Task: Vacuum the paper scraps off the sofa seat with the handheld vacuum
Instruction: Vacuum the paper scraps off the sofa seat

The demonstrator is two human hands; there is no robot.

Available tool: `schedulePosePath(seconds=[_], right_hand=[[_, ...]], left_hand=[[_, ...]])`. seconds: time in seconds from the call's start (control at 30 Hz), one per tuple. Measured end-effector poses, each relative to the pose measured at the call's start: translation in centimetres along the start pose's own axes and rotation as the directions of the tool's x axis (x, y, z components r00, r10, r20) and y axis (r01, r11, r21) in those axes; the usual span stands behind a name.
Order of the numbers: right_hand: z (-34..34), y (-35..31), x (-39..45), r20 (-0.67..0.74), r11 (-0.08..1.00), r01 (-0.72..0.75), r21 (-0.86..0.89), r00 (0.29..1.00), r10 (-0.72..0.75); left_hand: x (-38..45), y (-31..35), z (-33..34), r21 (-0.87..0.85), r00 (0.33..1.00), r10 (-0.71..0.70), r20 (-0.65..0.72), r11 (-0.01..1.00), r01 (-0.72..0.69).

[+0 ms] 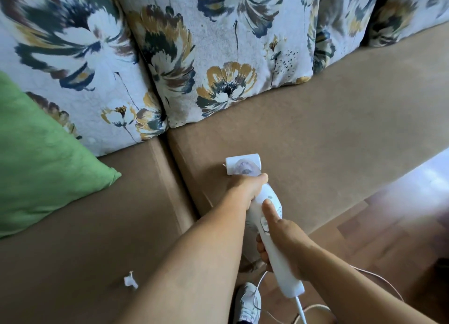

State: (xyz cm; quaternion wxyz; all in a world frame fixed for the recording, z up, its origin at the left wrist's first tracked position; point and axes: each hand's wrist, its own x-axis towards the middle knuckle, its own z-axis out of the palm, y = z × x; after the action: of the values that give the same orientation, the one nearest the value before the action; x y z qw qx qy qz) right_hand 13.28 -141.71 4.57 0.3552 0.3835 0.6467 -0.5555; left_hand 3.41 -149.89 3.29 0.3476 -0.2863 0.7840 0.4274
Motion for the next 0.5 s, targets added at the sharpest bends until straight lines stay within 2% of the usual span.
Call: schedulePosePath(seconds=[0.17,0.5], right_hand=[[-0.1,3.2,-2.3,-0.05,0.999,0.046,0.008,0.998,-0.046],[1.7,6.6,-4.2,-0.046,0.999,0.041,0.03,0.998,-0.04]], left_hand=[[-3.2,-2.0,0.8,-0.011,1.0,0.028,0.001,1.0,-0.028],[-4.8,-5.5,1.3,-0.009,1.0,0.028,-0.006,1.0,-0.028]])
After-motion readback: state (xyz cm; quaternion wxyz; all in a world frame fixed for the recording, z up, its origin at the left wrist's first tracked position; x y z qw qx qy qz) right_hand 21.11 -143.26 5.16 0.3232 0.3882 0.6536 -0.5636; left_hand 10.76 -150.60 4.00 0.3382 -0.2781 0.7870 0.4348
